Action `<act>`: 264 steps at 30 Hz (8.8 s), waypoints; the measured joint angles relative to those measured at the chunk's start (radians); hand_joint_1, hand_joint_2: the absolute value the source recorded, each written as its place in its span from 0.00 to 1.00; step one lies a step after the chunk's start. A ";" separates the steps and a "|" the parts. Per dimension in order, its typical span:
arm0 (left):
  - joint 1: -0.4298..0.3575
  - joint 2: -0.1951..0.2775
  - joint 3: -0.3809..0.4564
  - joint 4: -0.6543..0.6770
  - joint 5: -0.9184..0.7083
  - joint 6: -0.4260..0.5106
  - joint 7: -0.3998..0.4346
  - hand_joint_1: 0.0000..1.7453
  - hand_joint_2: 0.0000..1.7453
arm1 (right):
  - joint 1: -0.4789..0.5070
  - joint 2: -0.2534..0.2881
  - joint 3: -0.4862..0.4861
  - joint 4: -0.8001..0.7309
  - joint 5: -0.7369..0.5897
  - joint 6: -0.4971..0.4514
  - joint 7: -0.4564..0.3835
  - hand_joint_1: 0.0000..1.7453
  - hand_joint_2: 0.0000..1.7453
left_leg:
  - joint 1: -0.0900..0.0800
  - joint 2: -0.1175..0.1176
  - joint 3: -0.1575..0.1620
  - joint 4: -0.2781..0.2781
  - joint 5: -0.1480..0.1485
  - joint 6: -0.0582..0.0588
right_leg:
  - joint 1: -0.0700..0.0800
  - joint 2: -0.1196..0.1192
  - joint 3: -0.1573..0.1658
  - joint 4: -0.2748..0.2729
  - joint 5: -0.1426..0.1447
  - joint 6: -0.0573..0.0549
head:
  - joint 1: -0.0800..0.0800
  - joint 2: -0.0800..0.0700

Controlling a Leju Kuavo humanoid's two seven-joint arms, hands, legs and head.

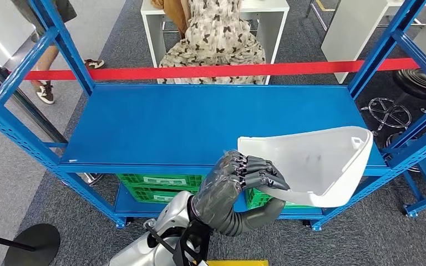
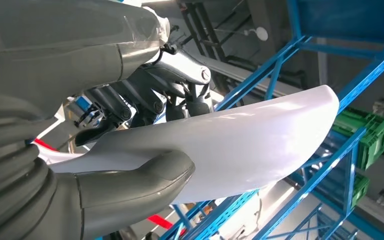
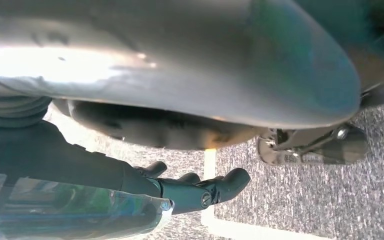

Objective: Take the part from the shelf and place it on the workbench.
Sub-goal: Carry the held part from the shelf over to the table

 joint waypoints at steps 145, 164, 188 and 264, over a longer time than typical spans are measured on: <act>0.049 -0.048 -0.019 0.101 -0.187 0.063 0.028 1.00 1.00 | -0.018 -0.020 -0.021 0.000 0.059 -0.077 -0.299 0.00 0.00 | -0.015 -0.075 -0.068 0.054 0.032 0.000 | 0.017 0.060 0.161 -0.236 0.064 -0.050 | 0.013 0.000; 0.043 -0.061 -0.034 0.106 -0.168 0.066 0.019 1.00 1.00 | 0.005 -0.035 -0.040 0.000 0.031 -0.088 -0.310 0.00 0.00 | -0.004 0.092 -0.083 0.052 0.033 -0.047 | -0.010 -0.040 0.153 -0.206 0.041 -0.019 | 0.018 0.000; 0.062 -0.048 -0.039 0.094 -0.183 0.107 0.047 1.00 1.00 | 0.008 -0.059 -0.033 0.001 0.093 -0.072 -0.293 0.00 0.00 | 0.000 0.073 -0.056 0.030 0.024 -0.006 | -0.009 -0.022 0.046 -0.033 0.008 0.019 | 0.032 0.000; 0.025 -0.075 -0.060 0.172 -0.149 0.060 0.058 1.00 1.00 | -0.008 -0.075 -0.080 0.000 0.047 -0.095 -0.302 0.00 0.00 | -0.011 -0.012 -0.174 0.315 -0.134 -0.020 | -0.007 0.046 0.061 -0.176 0.092 -0.018 | 0.004 0.000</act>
